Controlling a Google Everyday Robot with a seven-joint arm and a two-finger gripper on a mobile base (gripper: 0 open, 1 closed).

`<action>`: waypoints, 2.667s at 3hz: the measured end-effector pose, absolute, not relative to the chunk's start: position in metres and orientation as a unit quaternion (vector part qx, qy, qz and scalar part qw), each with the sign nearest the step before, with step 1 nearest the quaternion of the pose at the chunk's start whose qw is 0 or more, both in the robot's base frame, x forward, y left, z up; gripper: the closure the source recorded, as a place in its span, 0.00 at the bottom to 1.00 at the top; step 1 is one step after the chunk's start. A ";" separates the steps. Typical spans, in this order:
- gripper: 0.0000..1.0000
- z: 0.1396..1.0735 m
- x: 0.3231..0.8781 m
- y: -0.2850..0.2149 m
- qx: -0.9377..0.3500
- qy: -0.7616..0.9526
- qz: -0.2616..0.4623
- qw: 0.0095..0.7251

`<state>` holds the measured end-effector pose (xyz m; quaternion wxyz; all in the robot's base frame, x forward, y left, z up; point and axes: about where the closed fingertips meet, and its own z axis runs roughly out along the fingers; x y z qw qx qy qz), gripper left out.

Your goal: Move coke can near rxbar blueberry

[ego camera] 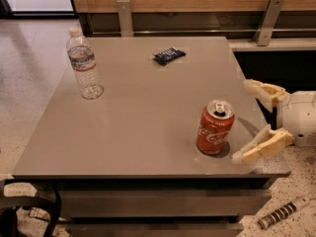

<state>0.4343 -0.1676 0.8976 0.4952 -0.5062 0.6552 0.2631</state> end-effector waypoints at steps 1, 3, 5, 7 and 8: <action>0.00 0.888 0.442 -0.155 -0.498 0.639 0.294 0.507; 0.34 0.879 0.451 -0.145 -0.489 0.627 0.318 0.516; 0.82 0.881 0.451 -0.141 -0.493 0.625 0.319 0.515; 1.00 0.882 0.451 -0.138 -0.495 0.623 0.320 0.515; 1.00 0.892 0.457 -0.141 -0.492 0.632 0.315 0.509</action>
Offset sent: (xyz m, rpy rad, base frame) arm 0.0297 0.0235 -0.0325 0.1953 0.0171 0.0510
